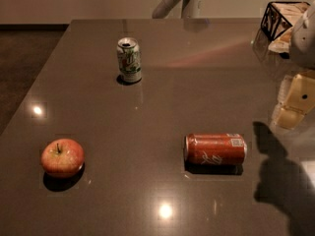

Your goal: Move apple near 7up can

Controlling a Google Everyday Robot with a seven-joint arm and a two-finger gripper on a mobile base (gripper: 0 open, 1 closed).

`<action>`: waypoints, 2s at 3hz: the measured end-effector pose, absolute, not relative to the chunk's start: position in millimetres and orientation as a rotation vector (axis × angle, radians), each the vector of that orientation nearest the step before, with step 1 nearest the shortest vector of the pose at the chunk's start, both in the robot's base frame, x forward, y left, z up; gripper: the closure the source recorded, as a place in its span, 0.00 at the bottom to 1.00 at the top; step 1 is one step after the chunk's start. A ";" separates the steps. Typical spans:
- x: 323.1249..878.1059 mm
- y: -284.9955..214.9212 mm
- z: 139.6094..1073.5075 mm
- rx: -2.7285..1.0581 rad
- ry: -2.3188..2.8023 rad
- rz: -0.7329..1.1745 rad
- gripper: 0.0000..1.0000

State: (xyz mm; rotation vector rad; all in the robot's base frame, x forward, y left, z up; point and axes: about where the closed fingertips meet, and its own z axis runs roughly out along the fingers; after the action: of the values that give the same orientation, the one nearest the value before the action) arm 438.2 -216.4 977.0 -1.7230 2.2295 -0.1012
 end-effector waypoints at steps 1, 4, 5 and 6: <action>438.3 -215.4 977.8 -1.723 2.226 -0.103 0.00; 415.0 -67.9 947.5 -2.023 1.942 0.063 0.00; 402.4 -16.9 939.2 -2.071 1.875 0.126 0.00; 393.6 27.2 925.5 -2.111 1.826 0.169 0.00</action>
Offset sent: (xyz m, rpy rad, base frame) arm -0.0074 0.0894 -0.0202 0.0539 0.0252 0.2298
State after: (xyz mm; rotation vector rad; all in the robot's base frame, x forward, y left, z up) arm 393.6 27.2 925.5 -2.1109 1.8262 0.1686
